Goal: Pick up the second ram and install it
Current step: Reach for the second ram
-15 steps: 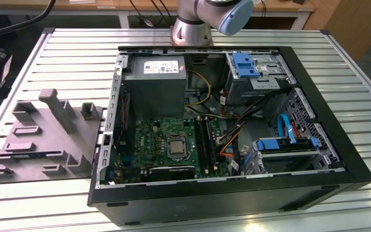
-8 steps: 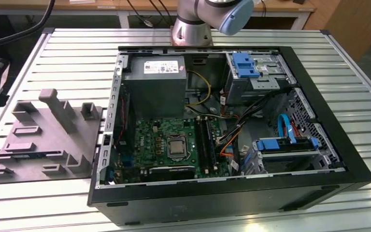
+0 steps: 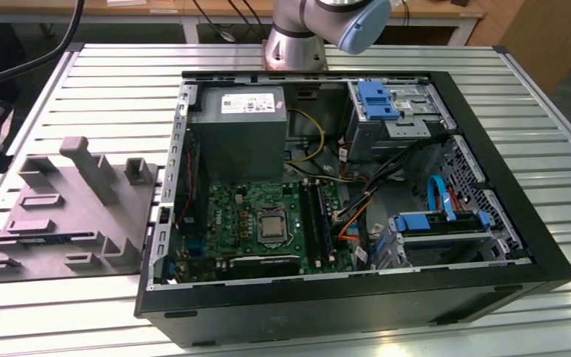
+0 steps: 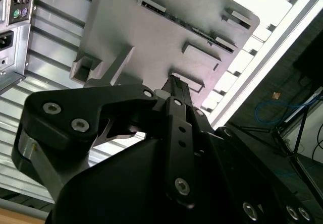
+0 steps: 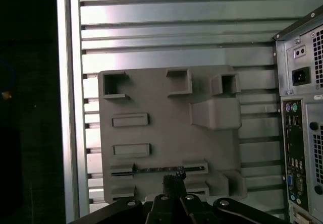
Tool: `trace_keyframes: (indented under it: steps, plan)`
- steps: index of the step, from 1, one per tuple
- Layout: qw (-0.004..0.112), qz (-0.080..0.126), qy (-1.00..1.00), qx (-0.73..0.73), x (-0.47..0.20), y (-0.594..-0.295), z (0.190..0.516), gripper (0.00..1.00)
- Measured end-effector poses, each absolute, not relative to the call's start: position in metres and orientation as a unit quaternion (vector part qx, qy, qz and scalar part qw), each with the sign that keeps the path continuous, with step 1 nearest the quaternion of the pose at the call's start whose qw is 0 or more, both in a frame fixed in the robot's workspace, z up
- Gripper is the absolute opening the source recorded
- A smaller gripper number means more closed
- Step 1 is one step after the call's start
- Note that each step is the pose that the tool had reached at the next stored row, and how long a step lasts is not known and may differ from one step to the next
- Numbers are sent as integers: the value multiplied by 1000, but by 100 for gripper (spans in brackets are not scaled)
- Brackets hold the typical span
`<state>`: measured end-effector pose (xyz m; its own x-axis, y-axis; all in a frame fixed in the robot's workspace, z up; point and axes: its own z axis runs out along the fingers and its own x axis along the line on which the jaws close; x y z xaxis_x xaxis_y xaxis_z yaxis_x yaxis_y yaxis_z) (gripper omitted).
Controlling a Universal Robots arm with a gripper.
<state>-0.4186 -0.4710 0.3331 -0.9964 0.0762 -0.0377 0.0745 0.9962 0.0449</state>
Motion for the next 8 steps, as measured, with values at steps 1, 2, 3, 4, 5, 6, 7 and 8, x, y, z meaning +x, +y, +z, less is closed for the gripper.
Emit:
trace_keyframes:
  steps: [1, 2, 3, 4, 5, 6, 7, 8]
  plan:
    - [20, 22, 999, 38, -419, -472, 332, 10]
    - [20, 22, 999, 38, -419, -473, 331, 10]
    - [20, 22, 999, 38, -419, -474, 330, 10]
    - [20, 22, 999, 38, -420, -474, 329, 10]
    - [20, 22, 999, 38, -420, -475, 328, 10]
    - [20, 22, 999, 38, -420, -475, 328, 10]
    - [20, 22, 999, 38, -420, -475, 328, 10]
    - [20, 22, 999, 38, -421, -475, 327, 10]
